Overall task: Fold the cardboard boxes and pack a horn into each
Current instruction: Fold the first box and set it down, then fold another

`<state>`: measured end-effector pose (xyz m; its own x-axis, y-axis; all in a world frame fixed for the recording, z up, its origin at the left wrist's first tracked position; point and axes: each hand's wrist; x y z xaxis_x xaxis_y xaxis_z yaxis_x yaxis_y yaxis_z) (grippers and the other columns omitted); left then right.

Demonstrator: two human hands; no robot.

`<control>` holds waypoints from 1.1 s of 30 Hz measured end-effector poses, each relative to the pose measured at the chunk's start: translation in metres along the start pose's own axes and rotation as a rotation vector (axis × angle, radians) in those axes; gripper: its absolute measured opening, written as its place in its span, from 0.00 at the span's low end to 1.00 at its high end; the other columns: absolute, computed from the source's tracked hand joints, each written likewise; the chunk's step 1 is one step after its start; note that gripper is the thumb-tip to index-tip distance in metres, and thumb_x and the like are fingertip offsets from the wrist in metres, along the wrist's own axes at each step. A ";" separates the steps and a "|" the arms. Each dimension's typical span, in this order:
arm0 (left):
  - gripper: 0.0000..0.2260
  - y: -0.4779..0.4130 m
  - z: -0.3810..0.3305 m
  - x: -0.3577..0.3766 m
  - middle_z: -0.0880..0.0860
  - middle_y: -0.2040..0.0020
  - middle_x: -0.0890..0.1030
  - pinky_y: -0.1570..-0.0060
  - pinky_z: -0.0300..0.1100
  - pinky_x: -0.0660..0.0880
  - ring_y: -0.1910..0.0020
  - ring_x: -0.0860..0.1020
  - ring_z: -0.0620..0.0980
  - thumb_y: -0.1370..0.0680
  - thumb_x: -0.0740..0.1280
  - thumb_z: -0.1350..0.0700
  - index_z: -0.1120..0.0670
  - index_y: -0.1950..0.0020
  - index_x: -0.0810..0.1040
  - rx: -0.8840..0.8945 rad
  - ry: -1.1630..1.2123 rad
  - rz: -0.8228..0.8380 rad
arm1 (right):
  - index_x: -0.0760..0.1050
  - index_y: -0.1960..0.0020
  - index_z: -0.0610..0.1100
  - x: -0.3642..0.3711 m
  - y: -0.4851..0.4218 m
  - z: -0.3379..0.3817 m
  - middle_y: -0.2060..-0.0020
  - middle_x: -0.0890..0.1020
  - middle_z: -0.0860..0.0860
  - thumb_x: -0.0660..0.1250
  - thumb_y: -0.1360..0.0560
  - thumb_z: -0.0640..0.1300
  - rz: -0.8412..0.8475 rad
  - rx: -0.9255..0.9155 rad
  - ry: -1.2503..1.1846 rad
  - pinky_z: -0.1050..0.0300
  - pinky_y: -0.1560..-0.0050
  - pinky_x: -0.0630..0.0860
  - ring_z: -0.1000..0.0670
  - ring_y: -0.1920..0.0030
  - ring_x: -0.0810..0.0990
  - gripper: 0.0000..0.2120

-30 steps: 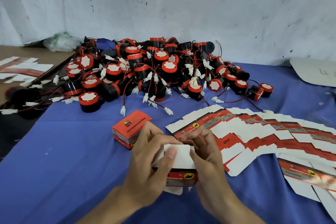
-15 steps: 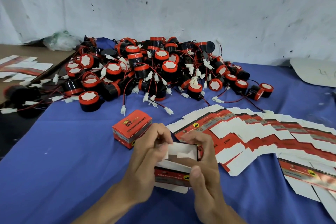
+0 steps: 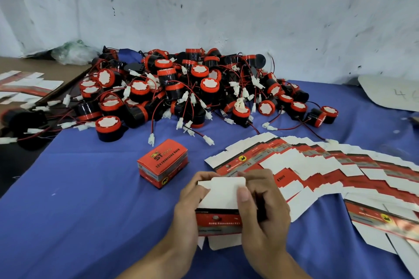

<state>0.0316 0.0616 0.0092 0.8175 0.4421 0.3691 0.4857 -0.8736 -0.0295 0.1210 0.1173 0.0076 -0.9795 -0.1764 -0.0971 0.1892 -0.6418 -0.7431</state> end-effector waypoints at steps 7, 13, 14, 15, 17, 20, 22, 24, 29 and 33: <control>0.12 -0.002 -0.008 -0.003 0.55 0.55 0.80 0.65 0.40 0.77 0.58 0.80 0.50 0.36 0.59 0.52 0.50 0.57 0.77 0.474 -0.168 -0.020 | 0.75 0.45 0.53 0.004 0.003 0.004 0.47 0.78 0.55 0.63 0.29 0.55 0.161 0.344 -0.206 0.54 0.50 0.76 0.49 0.45 0.77 0.14; 0.12 -0.006 -0.012 -0.010 0.46 0.53 0.77 0.55 0.36 0.72 0.53 0.77 0.46 0.33 0.56 0.56 0.49 0.53 0.73 0.738 -0.359 0.077 | 0.71 0.40 0.58 0.001 0.002 0.013 0.48 0.79 0.59 0.61 0.28 0.50 0.246 0.318 -0.375 0.67 0.53 0.75 0.57 0.47 0.78 0.17; 0.12 -0.006 -0.011 -0.010 0.46 0.53 0.77 0.54 0.36 0.72 0.52 0.77 0.45 0.32 0.56 0.56 0.49 0.52 0.74 0.727 -0.350 0.096 | 0.71 0.39 0.57 0.001 0.002 0.012 0.48 0.79 0.58 0.62 0.28 0.50 0.242 0.322 -0.394 0.66 0.52 0.75 0.56 0.47 0.78 0.17; 0.12 -0.006 -0.010 -0.009 0.46 0.52 0.77 0.53 0.36 0.73 0.52 0.77 0.46 0.31 0.55 0.55 0.49 0.51 0.74 0.699 -0.318 0.111 | 0.71 0.39 0.56 0.001 0.002 0.011 0.48 0.79 0.56 0.62 0.28 0.49 0.240 0.325 -0.408 0.66 0.51 0.75 0.56 0.47 0.78 0.18; 0.12 -0.005 -0.008 -0.009 0.49 0.52 0.77 0.53 0.38 0.74 0.52 0.77 0.48 0.30 0.55 0.54 0.49 0.51 0.75 0.642 -0.235 0.136 | 0.71 0.38 0.56 0.000 0.001 0.009 0.48 0.78 0.54 0.62 0.28 0.48 0.238 0.328 -0.429 0.65 0.49 0.74 0.55 0.46 0.78 0.18; 0.12 -0.004 -0.007 -0.009 0.50 0.52 0.77 0.54 0.35 0.74 0.52 0.77 0.46 0.32 0.58 0.54 0.47 0.50 0.75 0.620 -0.253 0.123 | 0.72 0.39 0.56 -0.001 0.001 0.006 0.47 0.78 0.53 0.61 0.29 0.47 0.236 0.333 -0.429 0.63 0.49 0.75 0.53 0.46 0.78 0.19; 0.13 -0.003 -0.005 -0.010 0.49 0.52 0.77 0.56 0.34 0.74 0.53 0.77 0.45 0.33 0.59 0.55 0.48 0.50 0.75 0.613 -0.263 0.134 | 0.72 0.39 0.56 -0.001 0.002 0.005 0.48 0.78 0.53 0.61 0.30 0.45 0.237 0.314 -0.408 0.63 0.49 0.74 0.52 0.47 0.77 0.20; 0.15 -0.004 -0.004 -0.010 0.46 0.53 0.77 0.56 0.32 0.74 0.54 0.77 0.44 0.35 0.59 0.56 0.48 0.50 0.75 0.622 -0.289 0.125 | 0.71 0.39 0.55 -0.002 0.004 0.003 0.48 0.78 0.54 0.61 0.31 0.39 0.235 0.301 -0.387 0.64 0.50 0.74 0.53 0.47 0.77 0.22; 0.15 -0.006 -0.007 -0.009 0.46 0.53 0.76 0.55 0.31 0.72 0.53 0.76 0.43 0.35 0.59 0.57 0.55 0.50 0.74 0.631 -0.372 0.140 | 0.71 0.39 0.54 0.001 0.008 -0.001 0.48 0.78 0.57 0.60 0.31 0.31 0.223 0.272 -0.321 0.66 0.51 0.75 0.54 0.46 0.77 0.26; 0.21 -0.013 -0.011 -0.021 0.45 0.45 0.72 0.49 0.34 0.71 0.45 0.74 0.47 0.31 0.67 0.50 0.53 0.40 0.70 0.668 -0.666 0.309 | 0.70 0.40 0.48 -0.003 -0.005 -0.001 0.50 0.78 0.57 0.62 0.26 0.48 0.145 0.210 -0.194 0.67 0.50 0.73 0.53 0.48 0.78 0.15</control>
<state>0.0049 0.0611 0.0120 0.8451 0.4174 -0.3341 0.1297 -0.7663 -0.6292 0.1229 0.1220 0.0104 -0.9138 -0.4032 -0.0484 0.3554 -0.7365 -0.5756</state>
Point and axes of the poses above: each hand's wrist, its own y-axis away from the middle knuckle, its own x-axis out of the palm, z = x × y
